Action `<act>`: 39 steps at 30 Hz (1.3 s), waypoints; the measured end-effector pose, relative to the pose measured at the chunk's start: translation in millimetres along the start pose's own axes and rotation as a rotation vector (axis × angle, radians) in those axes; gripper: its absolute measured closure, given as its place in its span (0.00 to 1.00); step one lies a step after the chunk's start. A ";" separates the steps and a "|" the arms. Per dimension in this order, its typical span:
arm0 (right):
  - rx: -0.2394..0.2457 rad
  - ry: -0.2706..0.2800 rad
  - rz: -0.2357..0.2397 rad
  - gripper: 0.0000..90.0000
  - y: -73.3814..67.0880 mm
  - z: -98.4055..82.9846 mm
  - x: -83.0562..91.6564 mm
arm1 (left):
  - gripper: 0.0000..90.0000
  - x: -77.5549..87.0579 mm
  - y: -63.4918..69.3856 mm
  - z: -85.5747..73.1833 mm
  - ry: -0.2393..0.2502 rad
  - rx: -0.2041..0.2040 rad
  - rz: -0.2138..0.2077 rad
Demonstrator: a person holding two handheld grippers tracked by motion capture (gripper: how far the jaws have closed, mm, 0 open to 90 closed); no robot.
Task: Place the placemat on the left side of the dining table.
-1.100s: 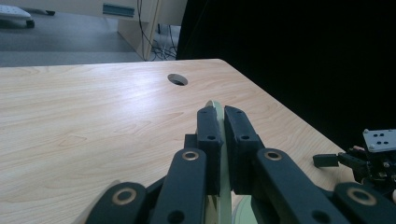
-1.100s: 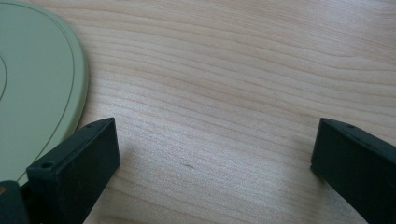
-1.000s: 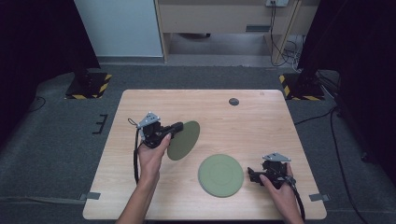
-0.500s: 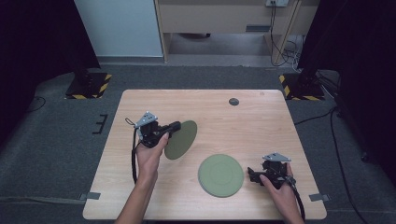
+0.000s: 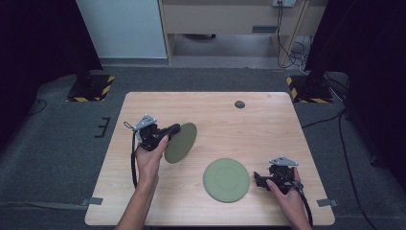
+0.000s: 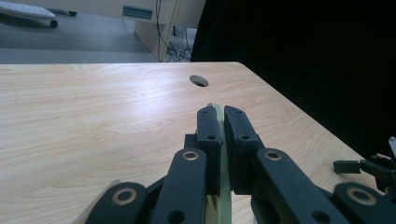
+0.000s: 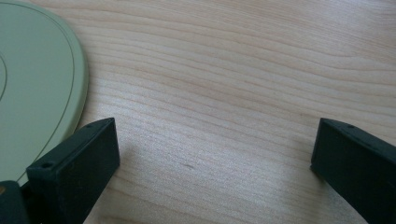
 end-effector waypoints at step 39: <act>0.000 -0.001 0.000 0.02 0.0 0.0 0.0 | 0.95 33.4 -47.7 7.1 0.055 0.053 0.093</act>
Point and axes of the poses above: each handheld gripper's, and its own axes: x roughly backward along the jaws, z roughly out of its top, y roughly to its right, the point moved 9 cm from there along -x, roughly forward along the jaws, and after that the axes turned 5 degrees about -z, right-handed, at the moved point
